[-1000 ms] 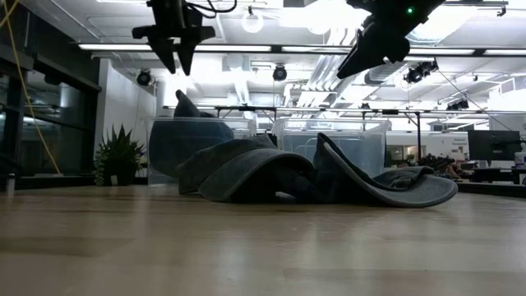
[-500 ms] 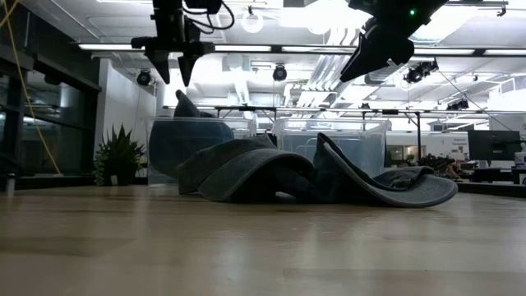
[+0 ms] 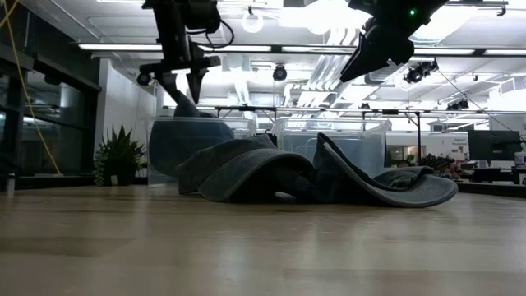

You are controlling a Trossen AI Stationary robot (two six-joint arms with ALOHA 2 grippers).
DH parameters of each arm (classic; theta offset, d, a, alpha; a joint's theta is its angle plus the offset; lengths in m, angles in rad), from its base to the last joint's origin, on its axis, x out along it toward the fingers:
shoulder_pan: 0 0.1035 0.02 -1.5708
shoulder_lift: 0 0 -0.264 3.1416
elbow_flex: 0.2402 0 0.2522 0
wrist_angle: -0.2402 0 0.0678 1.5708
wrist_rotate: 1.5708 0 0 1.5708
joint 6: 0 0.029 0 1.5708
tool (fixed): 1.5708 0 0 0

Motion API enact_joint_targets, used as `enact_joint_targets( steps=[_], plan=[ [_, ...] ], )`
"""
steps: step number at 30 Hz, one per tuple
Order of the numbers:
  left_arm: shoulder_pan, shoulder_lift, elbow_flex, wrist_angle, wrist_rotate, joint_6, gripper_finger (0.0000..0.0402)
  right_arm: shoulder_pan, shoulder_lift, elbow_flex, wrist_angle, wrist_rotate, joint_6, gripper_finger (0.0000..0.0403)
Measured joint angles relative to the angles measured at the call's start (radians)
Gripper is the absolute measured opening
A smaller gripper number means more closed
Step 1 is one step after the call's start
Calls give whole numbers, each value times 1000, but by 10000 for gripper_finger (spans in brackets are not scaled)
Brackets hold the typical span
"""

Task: Pick & Place hat
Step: Put the middle left blue cap into the left transparent bin

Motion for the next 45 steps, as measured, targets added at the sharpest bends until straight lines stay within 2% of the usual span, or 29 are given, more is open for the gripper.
enact_joint_targets(
  steps=[4,9,11,18,27,31,37,45],
  plan=[
    [-1,-2,0,14,-1,9,175,0,0,0,0,0,-2,193],
    [-1,-3,0,5,-5,22,47,0,0,0,0,0,-1,193],
    [-5,-4,0,-1,-5,27,16,0,0,0,0,0,0,193],
    [-3,-5,42,-76,0,34,8,0,0,0,0,0,0,193],
    [-3,-5,180,-171,144,24,6,0,0,0,1,0,1,193],
    [-2,-5,247,-217,159,9,6,0,0,0,1,0,1,193],
    [81,-5,322,-323,256,-38,6,0,0,0,3,0,1,193],
    [184,36,326,-334,407,-75,6,0,0,0,4,-1,1,193]
  ],
)
